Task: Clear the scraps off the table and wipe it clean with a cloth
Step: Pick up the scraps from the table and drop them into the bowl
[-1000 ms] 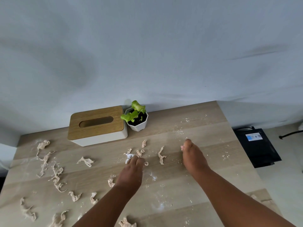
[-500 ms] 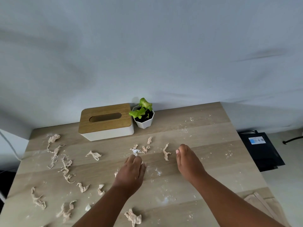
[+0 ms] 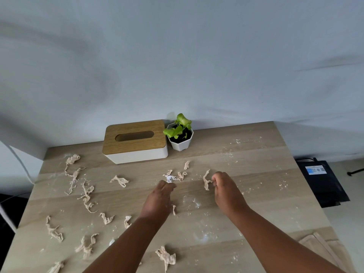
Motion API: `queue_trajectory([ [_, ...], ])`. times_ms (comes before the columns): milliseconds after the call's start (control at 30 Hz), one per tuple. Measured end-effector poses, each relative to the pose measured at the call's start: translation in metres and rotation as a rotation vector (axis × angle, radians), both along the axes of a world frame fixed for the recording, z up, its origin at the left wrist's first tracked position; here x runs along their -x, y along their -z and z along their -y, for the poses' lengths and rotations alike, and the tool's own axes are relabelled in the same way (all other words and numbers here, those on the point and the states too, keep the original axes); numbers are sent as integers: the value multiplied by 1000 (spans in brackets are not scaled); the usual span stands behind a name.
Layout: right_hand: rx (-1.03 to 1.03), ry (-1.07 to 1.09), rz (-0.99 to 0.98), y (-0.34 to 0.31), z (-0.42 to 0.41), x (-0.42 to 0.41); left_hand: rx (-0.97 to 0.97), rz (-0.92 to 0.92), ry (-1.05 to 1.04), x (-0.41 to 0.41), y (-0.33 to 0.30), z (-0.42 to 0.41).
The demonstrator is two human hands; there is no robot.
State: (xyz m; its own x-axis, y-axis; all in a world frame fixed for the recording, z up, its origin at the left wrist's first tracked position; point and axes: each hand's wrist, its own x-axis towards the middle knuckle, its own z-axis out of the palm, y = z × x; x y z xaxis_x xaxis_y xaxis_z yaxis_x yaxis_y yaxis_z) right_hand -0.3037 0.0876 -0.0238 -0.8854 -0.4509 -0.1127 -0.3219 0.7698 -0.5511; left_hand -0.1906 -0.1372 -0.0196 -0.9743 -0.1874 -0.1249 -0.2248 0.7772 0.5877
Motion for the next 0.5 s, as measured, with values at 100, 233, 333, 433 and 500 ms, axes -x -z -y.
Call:
queue_trajectory([
  [100, -21, 30, -40, 1, 4, 1, -10, -18, -27, 6, 2, 5],
  [233, -80, 68, -98, 6, 6, 5, 10, -33, -79, 13, 4, 10],
  [333, -114, 81, -123, 11, 8, 8, 85, -81, -121, 18, 8, 12],
  [433, -140, 67, -176, 16, 11, 11, 154, -44, -119, 23, 13, 16],
  [500, -139, 56, -202, 19, 14, 12, 190, -8, -104, 26, 15, 20],
])
